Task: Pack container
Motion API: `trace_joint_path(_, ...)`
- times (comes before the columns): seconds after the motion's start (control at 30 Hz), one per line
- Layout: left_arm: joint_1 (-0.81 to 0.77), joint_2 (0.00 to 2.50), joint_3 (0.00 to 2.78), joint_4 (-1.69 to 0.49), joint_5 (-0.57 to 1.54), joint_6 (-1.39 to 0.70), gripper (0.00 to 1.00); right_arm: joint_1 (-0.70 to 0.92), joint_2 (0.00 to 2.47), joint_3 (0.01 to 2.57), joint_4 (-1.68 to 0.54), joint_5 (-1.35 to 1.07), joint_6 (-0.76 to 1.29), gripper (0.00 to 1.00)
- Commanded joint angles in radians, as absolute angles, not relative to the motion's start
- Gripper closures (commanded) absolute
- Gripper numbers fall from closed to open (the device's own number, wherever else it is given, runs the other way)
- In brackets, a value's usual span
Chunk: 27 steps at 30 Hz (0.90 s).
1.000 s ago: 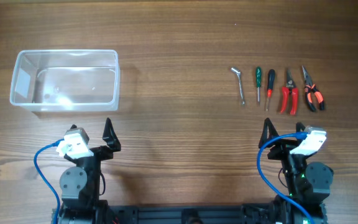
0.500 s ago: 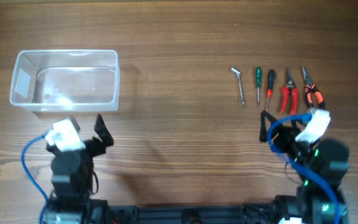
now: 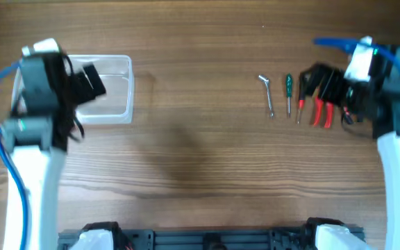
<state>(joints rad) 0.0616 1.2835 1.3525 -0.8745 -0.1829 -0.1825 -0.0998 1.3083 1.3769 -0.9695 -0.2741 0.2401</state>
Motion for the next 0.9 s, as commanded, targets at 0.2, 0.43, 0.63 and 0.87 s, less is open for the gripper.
trace_joint_path(0.2,0.086,1.401,1.547,-0.941,-0.039,-0.172,0.0,-0.095,1.332,1.408,-0.936,-0.273,0.162,0.0)
trace_joint_path(0.43,0.059,1.428,1.547,-0.965,0.088,-0.27,0.06,-0.095,1.349,1.408,-0.974,-0.205,0.239,0.0)
trace_joint_path(0.63,-0.078,1.585,1.547,-1.088,-0.027,-0.1,0.02,-0.095,1.377,1.408,-0.981,-0.202,0.239,0.0)
trace_joint_path(0.87,-0.172,1.811,1.547,-1.095,-0.133,-0.06,0.0,-0.095,1.394,1.408,-0.989,-0.203,0.239,0.0)
